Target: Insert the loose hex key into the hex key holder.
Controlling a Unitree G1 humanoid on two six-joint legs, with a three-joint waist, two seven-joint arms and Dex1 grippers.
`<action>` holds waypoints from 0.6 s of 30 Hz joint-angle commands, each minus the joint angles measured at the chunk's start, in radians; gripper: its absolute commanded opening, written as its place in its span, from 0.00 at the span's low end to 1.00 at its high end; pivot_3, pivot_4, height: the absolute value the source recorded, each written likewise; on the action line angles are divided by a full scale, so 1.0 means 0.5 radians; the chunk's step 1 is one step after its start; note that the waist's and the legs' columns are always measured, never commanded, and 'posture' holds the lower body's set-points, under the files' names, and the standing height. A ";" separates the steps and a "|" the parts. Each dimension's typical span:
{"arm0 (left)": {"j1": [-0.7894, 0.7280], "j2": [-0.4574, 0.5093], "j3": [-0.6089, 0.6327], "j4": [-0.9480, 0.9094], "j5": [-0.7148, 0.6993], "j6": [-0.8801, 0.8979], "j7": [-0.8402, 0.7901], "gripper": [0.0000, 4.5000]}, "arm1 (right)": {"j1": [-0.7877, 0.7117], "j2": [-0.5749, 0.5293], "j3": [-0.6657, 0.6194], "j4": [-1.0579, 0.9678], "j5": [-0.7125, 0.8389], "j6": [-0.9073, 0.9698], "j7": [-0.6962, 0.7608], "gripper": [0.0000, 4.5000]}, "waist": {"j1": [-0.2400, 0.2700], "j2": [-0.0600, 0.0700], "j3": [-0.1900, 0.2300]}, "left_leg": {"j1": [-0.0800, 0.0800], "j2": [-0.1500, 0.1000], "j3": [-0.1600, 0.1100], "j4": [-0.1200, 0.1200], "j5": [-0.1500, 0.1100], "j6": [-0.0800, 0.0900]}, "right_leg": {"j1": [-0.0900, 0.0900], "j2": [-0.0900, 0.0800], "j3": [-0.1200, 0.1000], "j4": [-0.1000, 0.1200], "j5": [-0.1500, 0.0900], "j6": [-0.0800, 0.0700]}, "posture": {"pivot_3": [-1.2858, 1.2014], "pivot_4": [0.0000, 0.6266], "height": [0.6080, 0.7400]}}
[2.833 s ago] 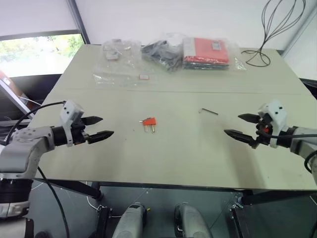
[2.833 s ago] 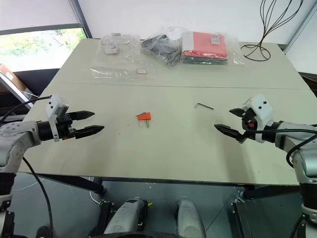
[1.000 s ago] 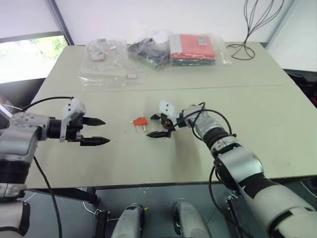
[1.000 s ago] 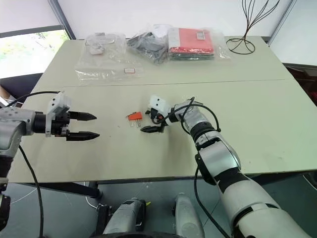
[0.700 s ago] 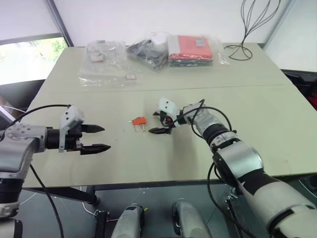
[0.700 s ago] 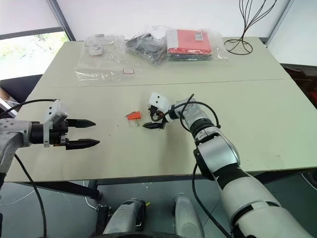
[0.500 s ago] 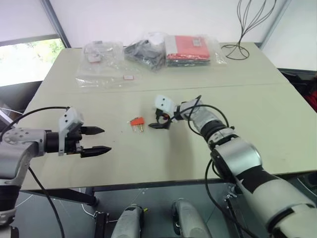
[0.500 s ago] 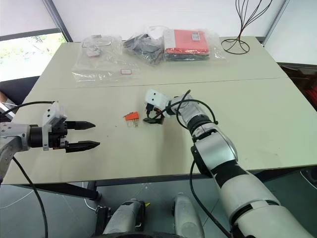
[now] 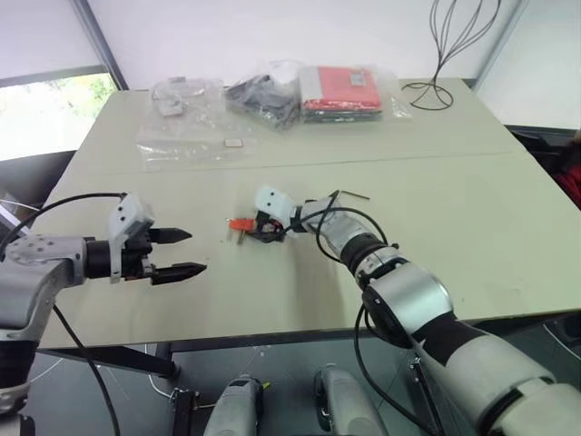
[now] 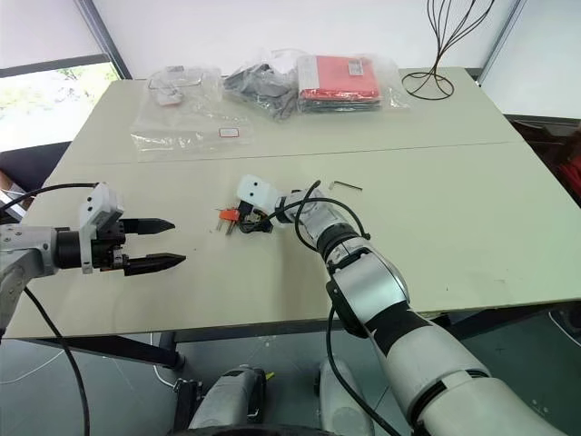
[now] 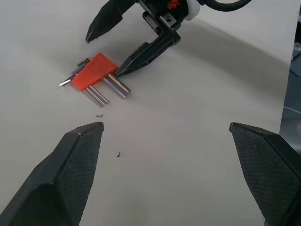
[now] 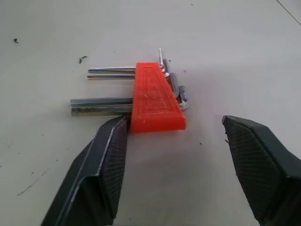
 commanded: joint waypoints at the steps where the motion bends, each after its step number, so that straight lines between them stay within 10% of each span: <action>1: -0.006 0.000 0.061 -0.057 -0.043 -0.010 0.039 1.00 | 0.020 0.004 -0.045 0.014 0.003 0.077 0.020 0.71 | 0.001 0.000 0.000 | 0.000 0.000 0.000 0.000 0.000 0.000 | 0.000 0.000 0.000 0.000 0.000 0.000 | 0.52 0.24 1.00; 9: -0.065 -0.025 0.034 0.015 -0.032 -0.043 0.095 1.00 | 0.067 0.004 -0.054 0.008 -0.029 0.057 0.030 0.71 | 0.001 -0.001 0.000 | 0.001 0.000 0.000 0.000 0.000 0.000 | 0.001 0.000 0.000 0.000 0.000 0.000 | 0.52 0.24 1.00; 14: -0.123 -0.037 0.012 0.077 -0.011 -0.068 0.110 1.00 | 0.070 0.011 -0.048 0.007 -0.043 0.046 0.015 0.22 | 0.000 -0.001 -0.001 | 0.002 0.000 0.000 0.000 0.000 0.000 | 0.002 0.001 0.001 0.000 0.000 -0.001 | 0.52 0.24 1.00; 18: -0.137 -0.042 0.000 0.101 0.003 -0.090 0.122 1.00 | 0.070 0.013 -0.049 0.008 -0.057 0.043 -0.023 0.23 | 0.001 -0.001 -0.001 | 0.004 0.000 0.000 0.000 0.001 -0.001 | 0.003 0.002 0.001 0.000 0.001 -0.001 | 0.52 0.24 1.00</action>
